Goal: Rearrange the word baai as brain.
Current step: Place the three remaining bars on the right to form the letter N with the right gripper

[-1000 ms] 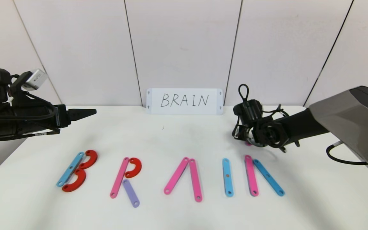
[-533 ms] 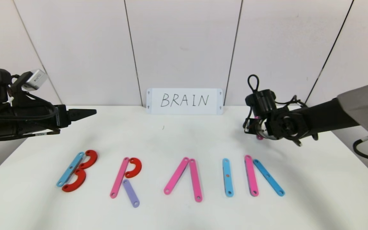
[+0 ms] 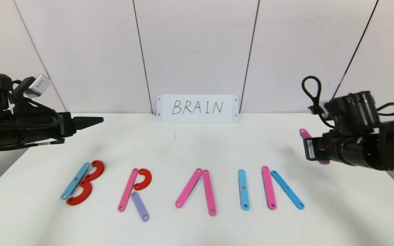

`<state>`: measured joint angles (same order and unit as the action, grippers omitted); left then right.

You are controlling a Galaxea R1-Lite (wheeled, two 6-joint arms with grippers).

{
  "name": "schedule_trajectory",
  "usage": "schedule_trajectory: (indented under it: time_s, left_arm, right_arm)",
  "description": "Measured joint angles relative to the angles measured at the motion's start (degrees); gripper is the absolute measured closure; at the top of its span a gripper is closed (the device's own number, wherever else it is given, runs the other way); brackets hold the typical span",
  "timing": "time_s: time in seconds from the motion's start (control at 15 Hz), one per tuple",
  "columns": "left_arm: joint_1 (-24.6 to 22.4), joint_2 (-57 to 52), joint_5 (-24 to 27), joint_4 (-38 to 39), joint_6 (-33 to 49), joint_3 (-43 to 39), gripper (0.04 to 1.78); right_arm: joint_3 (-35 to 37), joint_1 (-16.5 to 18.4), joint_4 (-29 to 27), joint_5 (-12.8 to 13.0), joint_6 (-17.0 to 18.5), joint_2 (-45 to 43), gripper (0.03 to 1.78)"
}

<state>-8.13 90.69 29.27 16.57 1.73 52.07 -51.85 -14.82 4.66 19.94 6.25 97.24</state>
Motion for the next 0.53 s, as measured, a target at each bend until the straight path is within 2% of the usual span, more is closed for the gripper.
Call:
schedule_trajectory:
  time_s: [0.13, 0.27, 0.53]
  left_arm:
    - [0.0, -0.1, 0.0, 0.0, 0.0, 0.0, 0.09]
    - [0.0, -0.1, 0.0, 0.0, 0.0, 0.0, 0.09]
    - [0.0, -0.1, 0.1, 0.0, 0.0, -0.1, 0.09]
  right_arm:
    - [6.9, 0.3, 1.0, -3.6, -0.1, -4.7, 1.51]
    - [12.8, -0.1, 5.8, -5.9, 1.6, -7.4, 1.51]
    - [19.8, -1.2, 13.9, -7.2, 4.0, -7.7, 1.51]
